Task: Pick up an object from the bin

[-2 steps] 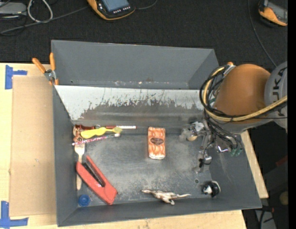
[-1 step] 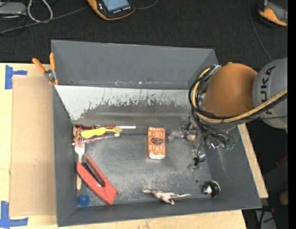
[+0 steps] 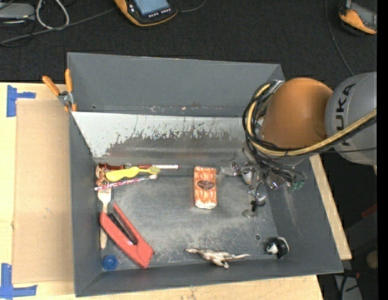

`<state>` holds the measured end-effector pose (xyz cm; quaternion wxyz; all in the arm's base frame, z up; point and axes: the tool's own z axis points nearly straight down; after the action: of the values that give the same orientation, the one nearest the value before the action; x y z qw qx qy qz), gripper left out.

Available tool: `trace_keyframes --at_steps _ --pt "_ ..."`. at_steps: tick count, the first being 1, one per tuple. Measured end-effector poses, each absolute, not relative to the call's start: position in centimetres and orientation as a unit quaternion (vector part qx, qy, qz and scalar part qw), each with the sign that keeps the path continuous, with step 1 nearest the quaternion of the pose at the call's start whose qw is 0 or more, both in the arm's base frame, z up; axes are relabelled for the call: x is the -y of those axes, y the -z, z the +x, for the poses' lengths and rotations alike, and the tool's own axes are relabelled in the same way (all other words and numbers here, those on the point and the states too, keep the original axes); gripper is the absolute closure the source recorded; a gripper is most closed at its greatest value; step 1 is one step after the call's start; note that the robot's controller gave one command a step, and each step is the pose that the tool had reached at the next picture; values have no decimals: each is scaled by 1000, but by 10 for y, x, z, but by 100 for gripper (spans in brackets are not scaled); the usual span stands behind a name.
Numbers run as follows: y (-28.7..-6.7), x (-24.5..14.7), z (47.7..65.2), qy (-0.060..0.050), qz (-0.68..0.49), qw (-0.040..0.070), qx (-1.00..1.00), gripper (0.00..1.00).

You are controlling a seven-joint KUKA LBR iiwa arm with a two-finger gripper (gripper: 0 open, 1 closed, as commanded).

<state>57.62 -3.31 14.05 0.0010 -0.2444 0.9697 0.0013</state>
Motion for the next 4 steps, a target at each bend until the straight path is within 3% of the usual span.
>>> trace_keyframes --at_steps 1,3,4 --pt "-155 6 582 -1 -99 0 -995 0" --pt "-231 -3 606 -2 -165 1 -986 0" --pt "-223 -26 618 -2 -161 1 -987 0"
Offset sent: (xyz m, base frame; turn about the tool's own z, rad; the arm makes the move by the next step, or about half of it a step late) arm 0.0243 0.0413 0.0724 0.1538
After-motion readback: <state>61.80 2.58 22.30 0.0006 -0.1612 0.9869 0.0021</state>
